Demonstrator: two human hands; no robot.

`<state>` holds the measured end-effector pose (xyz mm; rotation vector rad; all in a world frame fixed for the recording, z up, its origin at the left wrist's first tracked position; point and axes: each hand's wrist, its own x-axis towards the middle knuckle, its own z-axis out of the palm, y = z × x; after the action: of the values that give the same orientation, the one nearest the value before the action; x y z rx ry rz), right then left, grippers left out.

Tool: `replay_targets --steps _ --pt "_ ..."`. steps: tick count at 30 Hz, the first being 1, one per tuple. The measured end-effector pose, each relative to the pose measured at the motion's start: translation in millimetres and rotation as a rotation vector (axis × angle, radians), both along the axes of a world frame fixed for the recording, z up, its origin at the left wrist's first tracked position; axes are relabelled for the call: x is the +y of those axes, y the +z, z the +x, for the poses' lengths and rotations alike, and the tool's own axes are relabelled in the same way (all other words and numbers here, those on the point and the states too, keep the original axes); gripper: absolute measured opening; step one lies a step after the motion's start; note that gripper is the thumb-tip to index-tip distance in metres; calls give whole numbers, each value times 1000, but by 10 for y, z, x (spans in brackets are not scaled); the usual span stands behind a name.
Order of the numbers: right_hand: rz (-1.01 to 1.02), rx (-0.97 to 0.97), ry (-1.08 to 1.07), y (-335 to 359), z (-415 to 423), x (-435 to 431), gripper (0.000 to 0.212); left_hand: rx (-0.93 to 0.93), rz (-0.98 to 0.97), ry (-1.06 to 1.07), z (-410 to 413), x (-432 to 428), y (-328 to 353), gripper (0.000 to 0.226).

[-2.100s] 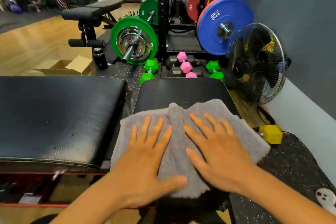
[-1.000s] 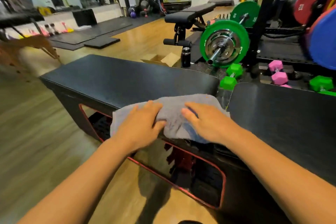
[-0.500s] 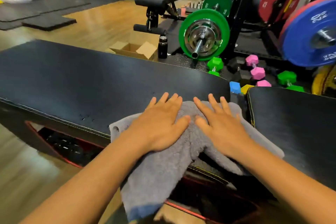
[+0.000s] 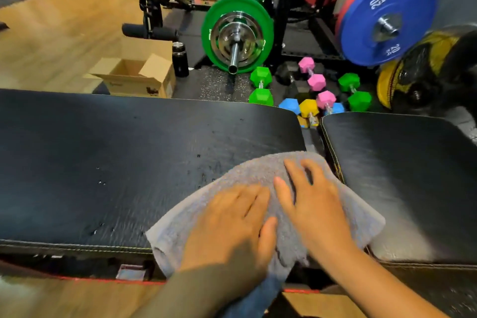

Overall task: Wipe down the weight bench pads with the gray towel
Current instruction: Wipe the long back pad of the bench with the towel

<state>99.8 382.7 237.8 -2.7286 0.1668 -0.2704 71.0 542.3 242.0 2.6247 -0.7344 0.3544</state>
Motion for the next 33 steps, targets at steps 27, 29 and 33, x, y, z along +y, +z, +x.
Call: replay_targets --steps 27,29,33 --pt "-67 236 130 166 -578 -44 82 172 140 113 -352 198 40 64" --pt "-103 265 140 180 -567 0 81 196 124 171 -339 180 55 69" --pt "-129 297 235 130 -74 -24 66 256 50 184 49 96 70 68"
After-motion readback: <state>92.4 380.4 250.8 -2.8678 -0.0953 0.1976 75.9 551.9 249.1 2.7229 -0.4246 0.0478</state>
